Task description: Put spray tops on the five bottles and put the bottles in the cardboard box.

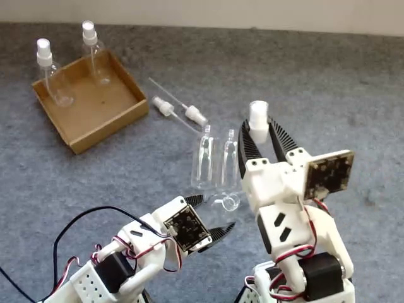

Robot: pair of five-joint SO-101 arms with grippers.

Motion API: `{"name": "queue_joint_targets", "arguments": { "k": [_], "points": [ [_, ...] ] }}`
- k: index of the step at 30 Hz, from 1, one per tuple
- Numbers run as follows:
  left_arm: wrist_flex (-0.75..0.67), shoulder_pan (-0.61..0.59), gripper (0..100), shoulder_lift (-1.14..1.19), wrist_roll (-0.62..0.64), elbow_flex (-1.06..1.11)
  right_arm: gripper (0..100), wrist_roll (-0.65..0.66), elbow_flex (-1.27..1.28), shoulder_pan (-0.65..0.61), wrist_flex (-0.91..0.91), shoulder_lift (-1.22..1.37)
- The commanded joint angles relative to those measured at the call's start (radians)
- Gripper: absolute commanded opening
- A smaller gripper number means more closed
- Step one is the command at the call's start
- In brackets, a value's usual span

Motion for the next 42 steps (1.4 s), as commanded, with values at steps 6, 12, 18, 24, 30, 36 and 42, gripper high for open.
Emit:
{"name": "queue_joint_targets", "arguments": {
  "k": [6,12,18,24,30,36,42],
  "points": [
    [-0.025,0.01,10,-0.007,0.005,0.019,4.1,-0.009,0.021,-0.015,-0.001,-0.002],
    [-0.031,-0.025,10,-0.007,0.006,0.019,4.1,-0.009,0.021,-0.015,-0.001,-0.002],
    [-0.126,-0.143,10,-0.007,0.008,0.019,4.1,-0.009,0.021,-0.015,-0.001,-0.002],
    [-0.127,-0.153,10,-0.007,0.008,0.019,4.1,-0.009,0.021,-0.071,0.044,-0.002],
    [-0.127,-0.154,10,-0.007,0.008,0.019,4.1,-0.005,0.021,-0.119,0.088,-0.002],
    [-0.127,-0.154,10,-0.007,0.008,0.019,4.1,-0.003,0.025,-0.122,0.091,-0.002],
    [-0.147,-0.154,10,-0.007,0.008,0.019,4.1,-0.008,0.134,-0.127,0.09,-0.002]
  ]
}}
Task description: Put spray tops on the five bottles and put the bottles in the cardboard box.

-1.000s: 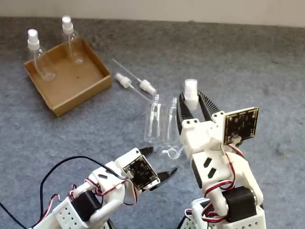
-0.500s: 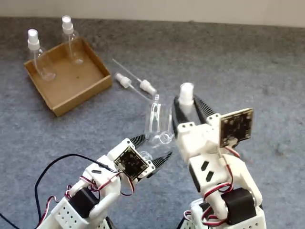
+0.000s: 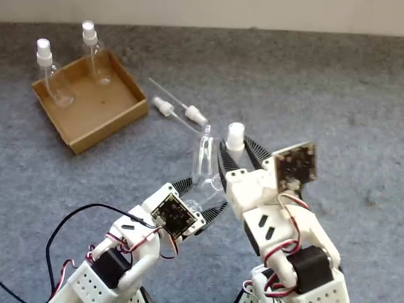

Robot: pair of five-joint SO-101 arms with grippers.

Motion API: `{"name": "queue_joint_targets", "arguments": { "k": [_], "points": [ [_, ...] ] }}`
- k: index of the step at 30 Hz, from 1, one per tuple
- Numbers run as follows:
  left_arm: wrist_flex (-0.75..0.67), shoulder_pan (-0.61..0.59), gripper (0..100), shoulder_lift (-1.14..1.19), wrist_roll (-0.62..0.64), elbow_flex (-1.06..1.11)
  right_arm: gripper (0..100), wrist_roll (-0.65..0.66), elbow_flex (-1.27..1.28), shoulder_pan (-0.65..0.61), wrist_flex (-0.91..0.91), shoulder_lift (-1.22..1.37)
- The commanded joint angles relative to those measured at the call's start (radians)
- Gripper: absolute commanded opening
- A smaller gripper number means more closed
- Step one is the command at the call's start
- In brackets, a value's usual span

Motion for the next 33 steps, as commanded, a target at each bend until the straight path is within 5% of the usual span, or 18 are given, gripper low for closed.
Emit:
{"name": "queue_joint_targets", "arguments": {
  "k": [1,13,22,28,33],
  "points": [
    [-0.051,-0.018,10,-0.005,0.009,0.019,4.1,-0.006,0.059,-0.01,0.004,-0.002],
    [-0.074,-0.019,10,-0.005,0.009,0.019,4.1,0.0,0.088,-0.105,0.013,-0.004],
    [-0.074,-0.019,10,-0.005,0.009,0.019,4.4,0.003,0.077,-0.105,0.194,-0.004],
    [-0.071,-0.019,10,-0.005,0.009,0.019,17.0,0.091,0.077,-0.104,0.197,-0.004],
    [-0.071,-0.019,10,-0.005,0.009,0.019,18.2,0.117,0.077,-0.104,0.199,-0.01]
  ]
}}
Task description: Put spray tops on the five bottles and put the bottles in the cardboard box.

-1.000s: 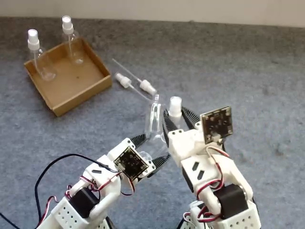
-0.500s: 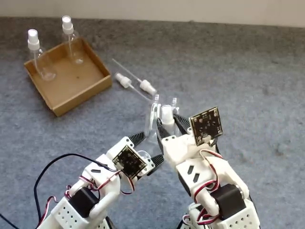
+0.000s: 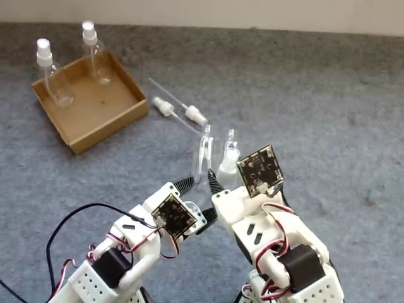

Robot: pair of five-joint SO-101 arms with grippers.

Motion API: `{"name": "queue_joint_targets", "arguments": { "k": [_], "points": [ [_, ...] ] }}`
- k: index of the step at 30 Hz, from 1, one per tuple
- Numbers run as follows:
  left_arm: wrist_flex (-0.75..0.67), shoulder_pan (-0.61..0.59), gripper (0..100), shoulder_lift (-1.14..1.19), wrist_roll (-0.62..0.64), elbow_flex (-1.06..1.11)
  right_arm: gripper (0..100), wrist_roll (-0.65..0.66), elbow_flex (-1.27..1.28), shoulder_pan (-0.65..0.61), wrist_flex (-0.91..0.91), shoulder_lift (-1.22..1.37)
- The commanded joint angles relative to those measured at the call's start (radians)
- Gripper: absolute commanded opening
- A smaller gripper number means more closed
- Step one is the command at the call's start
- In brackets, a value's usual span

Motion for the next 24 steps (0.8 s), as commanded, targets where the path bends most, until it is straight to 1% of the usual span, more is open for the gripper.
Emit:
{"name": "queue_joint_targets", "arguments": {
  "k": [1,4,6,11,13,16,20,24],
  "points": [
    [-0.029,-0.019,10,-0.01,0.008,0.018,18.2,0.028,-0.012,-0.004,0.021,-0.022],
    [-0.029,-0.019,10,-0.01,0.008,0.018,18.1,0.029,-0.012,-0.001,0.021,-0.101],
    [-0.031,-0.019,10,-0.01,0.008,0.018,18.1,0.031,-0.012,0.035,0.028,-0.154],
    [-0.032,-0.019,10,-0.01,0.008,0.018,18.5,0.034,-0.012,0.122,0.116,-0.22],
    [-0.032,-0.019,10,-0.01,0.006,0.018,18.5,0.063,-0.008,0.14,0.134,-0.232],
    [-0.032,-0.03,10,-0.01,0.006,0.018,18.5,0.126,-0.012,0.142,0.163,-0.232],
    [-0.034,-0.084,10,-0.01,0.006,0.018,18.5,0.137,-0.008,0.142,0.17,-0.232],
    [-0.034,-0.084,10,-0.01,0.006,0.018,18.5,0.138,-0.01,0.137,0.17,-0.232]
  ]
}}
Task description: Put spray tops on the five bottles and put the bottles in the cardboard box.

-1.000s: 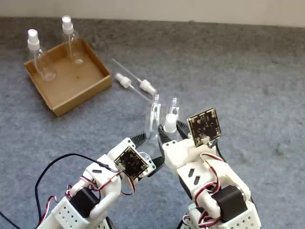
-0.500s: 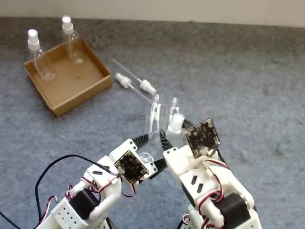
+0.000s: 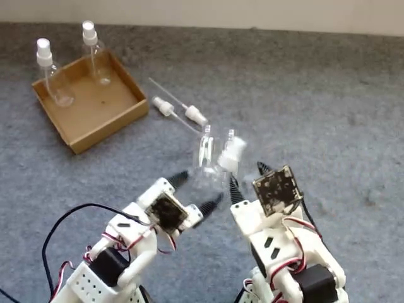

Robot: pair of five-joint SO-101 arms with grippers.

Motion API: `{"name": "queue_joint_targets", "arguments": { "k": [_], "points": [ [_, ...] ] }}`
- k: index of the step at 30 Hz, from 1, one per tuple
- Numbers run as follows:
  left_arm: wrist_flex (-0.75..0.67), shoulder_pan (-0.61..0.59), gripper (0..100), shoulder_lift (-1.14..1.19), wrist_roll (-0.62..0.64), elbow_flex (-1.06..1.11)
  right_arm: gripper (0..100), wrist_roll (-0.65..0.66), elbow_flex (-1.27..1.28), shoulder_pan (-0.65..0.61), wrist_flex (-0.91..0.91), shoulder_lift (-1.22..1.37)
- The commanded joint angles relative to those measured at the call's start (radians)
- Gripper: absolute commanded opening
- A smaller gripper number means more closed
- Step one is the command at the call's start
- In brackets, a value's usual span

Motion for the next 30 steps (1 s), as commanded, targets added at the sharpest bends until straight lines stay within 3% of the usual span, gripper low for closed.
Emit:
{"name": "queue_joint_targets", "arguments": {
  "k": [1,9,14,22,24,28,30],
  "points": [
    [-0.025,-0.019,10,-0.007,0.006,0.018,18.5,0.015,-0.016,0.022,0.004,-0.012],
    [-0.037,-0.027,10,-0.007,0.006,0.016,18.6,0.017,-0.007,0.025,0.001,-0.012],
    [-0.11,-0.074,10,-0.007,0.006,0.016,18.6,0.017,0.015,0.028,-0.012,-0.012],
    [-0.282,-0.157,10,-0.007,0.006,0.016,18.6,0.015,0.213,0.036,-0.194,-0.012],
    [-0.284,-0.185,10,-0.007,0.006,0.016,21.7,0.017,0.239,0.053,-0.206,-0.012],
    [-0.284,-0.22,10,-0.007,0.006,0.016,37.7,0.017,0.243,0.093,-0.206,-0.012],
    [-0.284,-0.219,10,-0.007,0.006,0.016,40.0,0.017,0.252,0.105,-0.213,-0.012]
  ]
}}
